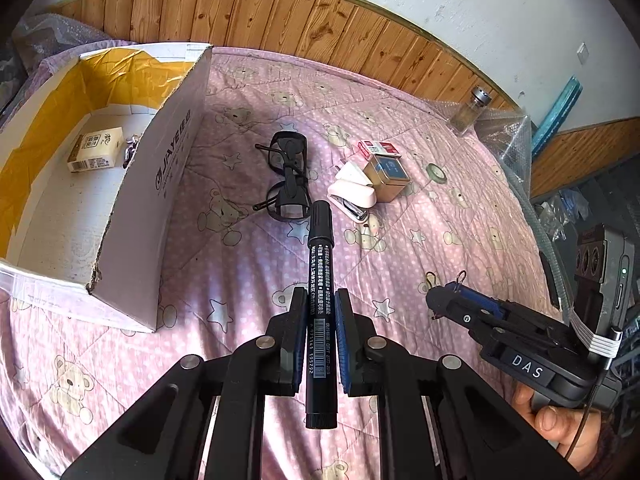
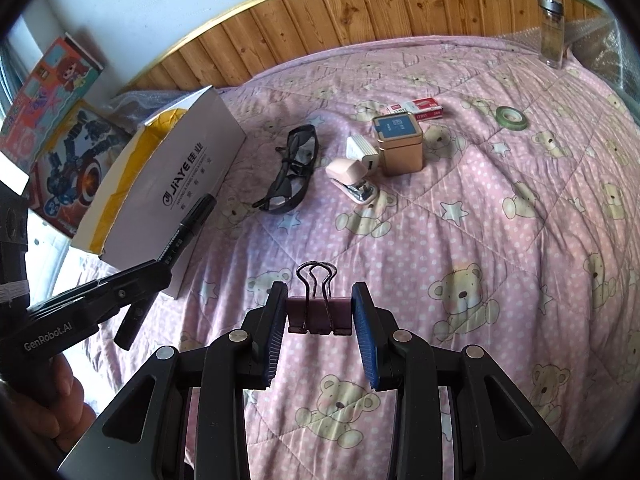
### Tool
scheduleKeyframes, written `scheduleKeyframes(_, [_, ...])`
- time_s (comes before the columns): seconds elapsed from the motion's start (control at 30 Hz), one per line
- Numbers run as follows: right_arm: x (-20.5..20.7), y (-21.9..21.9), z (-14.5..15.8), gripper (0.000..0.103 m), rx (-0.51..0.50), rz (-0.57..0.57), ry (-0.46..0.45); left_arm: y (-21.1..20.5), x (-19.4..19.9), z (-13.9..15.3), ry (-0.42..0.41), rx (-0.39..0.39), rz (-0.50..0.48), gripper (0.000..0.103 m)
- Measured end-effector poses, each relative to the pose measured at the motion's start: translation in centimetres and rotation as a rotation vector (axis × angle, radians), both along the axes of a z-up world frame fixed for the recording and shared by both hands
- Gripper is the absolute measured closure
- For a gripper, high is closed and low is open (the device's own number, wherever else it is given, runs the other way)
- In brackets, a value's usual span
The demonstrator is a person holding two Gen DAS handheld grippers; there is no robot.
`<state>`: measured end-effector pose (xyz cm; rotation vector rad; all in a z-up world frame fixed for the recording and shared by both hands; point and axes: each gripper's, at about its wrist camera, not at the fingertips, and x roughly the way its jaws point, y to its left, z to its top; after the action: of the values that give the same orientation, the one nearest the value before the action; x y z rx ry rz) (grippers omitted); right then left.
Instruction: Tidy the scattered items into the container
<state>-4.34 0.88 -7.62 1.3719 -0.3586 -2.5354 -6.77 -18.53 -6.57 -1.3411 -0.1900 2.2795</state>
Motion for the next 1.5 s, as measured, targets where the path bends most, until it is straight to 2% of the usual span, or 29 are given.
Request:
scheduleKeyframes(0.77, [-0.2,-7.0,3.6,0.068,0.000,0.145,0.046,-2.4,0.3,3.3,0.045,0.094,0.004,0.089])
scheduleKeyframes(1.5, [-3.6,-13.6,7.9,0.069,0.005,0.249,0.116,-8.9,-2.6,7.0,0.106,0.154,0.095,0.089])
